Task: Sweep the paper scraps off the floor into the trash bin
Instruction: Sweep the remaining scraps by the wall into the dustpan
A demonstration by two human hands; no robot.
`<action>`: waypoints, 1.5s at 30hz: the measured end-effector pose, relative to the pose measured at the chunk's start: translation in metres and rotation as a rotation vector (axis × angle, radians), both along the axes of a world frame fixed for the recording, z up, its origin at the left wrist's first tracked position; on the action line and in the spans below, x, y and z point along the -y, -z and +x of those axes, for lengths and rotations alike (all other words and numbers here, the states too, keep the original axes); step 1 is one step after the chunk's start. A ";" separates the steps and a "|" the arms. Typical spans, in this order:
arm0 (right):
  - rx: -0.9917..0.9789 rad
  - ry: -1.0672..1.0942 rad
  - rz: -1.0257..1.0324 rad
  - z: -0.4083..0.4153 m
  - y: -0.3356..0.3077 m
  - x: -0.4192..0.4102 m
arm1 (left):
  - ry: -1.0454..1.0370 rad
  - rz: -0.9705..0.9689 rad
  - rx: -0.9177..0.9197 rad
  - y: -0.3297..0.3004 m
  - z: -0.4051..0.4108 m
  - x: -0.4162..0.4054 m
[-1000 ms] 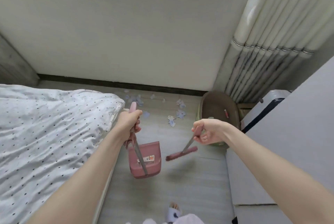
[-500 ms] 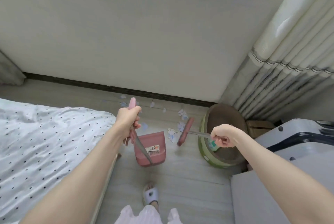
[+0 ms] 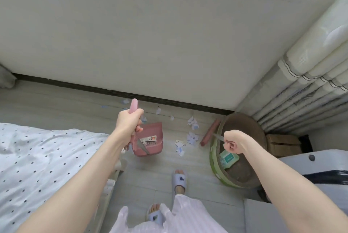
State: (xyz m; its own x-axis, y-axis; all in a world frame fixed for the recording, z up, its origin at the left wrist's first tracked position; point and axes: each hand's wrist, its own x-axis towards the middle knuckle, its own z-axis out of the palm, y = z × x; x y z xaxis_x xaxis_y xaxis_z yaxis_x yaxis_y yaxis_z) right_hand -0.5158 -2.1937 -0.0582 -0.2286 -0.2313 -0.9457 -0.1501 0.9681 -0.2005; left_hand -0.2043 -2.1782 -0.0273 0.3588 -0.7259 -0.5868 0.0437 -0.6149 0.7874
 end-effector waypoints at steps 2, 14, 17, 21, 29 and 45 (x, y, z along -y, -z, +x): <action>-0.018 0.015 -0.023 -0.005 0.005 0.025 | -0.016 0.017 0.021 0.003 -0.003 0.019; -0.020 0.052 0.026 -0.009 0.073 0.147 | -0.085 0.110 0.142 0.026 -0.007 0.083; -0.052 -0.094 0.066 -0.001 0.070 0.161 | -0.106 0.117 0.130 0.026 -0.003 0.088; -0.086 -0.385 -0.010 0.013 0.067 0.161 | -0.139 0.121 0.118 0.025 0.007 0.089; -0.142 -0.882 -0.122 0.051 0.056 0.140 | -0.179 0.118 0.094 0.028 0.022 0.081; -0.504 -1.204 -0.077 0.057 0.025 0.159 | -0.297 0.076 0.109 0.023 0.043 0.069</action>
State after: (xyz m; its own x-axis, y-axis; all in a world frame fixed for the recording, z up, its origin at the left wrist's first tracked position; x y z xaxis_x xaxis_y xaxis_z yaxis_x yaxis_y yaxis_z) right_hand -0.4586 -2.3529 -0.0830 -0.1651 -0.5870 -0.7925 -0.9830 0.1636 0.0836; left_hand -0.1615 -2.2471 -0.0506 0.6120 -0.5354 -0.5821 0.1483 -0.6453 0.7494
